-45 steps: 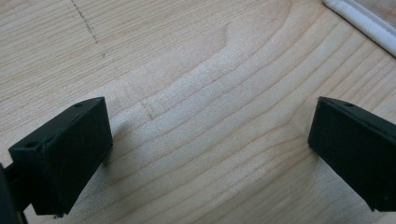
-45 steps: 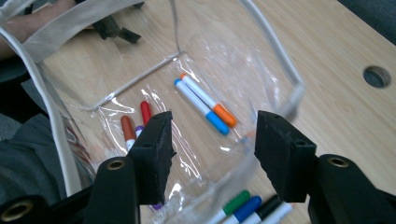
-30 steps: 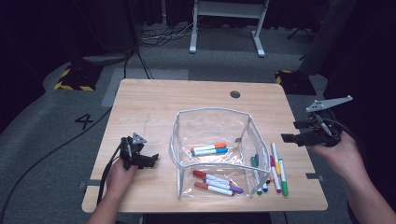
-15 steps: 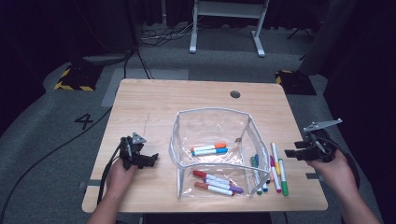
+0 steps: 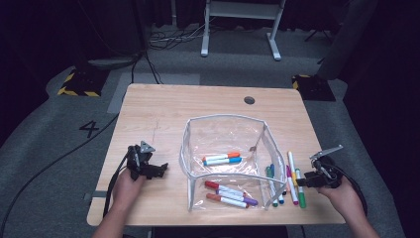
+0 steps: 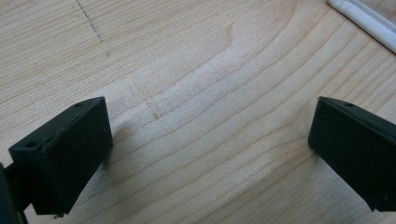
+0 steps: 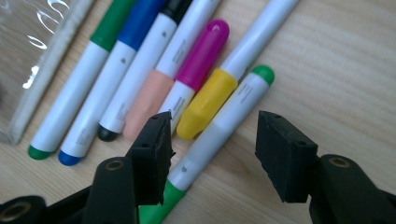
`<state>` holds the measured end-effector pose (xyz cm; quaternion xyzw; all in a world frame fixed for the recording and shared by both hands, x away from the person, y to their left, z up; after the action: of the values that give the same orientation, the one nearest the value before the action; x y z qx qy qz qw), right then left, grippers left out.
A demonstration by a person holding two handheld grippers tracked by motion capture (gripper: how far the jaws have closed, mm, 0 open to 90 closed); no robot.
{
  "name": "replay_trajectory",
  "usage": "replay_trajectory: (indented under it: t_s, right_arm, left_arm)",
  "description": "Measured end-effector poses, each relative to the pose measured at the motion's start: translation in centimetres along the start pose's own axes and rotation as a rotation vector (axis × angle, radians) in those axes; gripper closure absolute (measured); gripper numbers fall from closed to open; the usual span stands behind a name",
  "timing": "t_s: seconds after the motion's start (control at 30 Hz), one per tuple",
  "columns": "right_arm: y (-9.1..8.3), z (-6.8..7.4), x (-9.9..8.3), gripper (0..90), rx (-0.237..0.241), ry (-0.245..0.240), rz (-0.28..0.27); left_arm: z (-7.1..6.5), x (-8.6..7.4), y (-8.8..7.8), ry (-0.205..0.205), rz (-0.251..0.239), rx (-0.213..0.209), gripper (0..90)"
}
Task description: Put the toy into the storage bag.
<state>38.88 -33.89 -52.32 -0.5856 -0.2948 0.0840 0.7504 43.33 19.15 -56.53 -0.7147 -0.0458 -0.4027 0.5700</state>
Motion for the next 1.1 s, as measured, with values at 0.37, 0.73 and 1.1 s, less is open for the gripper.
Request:
replay_trajectory:
  t_s: [0.37,0.73,1.1]
  right_arm:
    - [0.7,-1.9,-1.9,54.5,-0.078,0.047,0.049]
    - [-0.2,-4.4,-2.6,76.0,-0.171,0.113,0.049]
    - [-5.2,-2.0,0.3,76.0,-0.048,0.077,-0.084]
  left_arm:
    - [0.0,0.0,0.0,-0.001,0.001,-0.001,0.0]
    - [0.0,0.0,0.0,-0.001,0.001,-0.001,0.0]
    - [-0.1,0.0,0.0,-0.001,0.001,-0.004,0.0]
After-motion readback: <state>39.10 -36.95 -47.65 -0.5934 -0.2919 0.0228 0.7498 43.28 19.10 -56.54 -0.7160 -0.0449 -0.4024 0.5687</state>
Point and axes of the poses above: each handheld gripper's, and its own axes: y roughly forward along the jaws, x roughly out of its top, z roughly to its left, the point moved 8 cm from there along y, roughly forward along the jaws, and after that the axes turned 2 degrees about z, right-handed, at the moved point
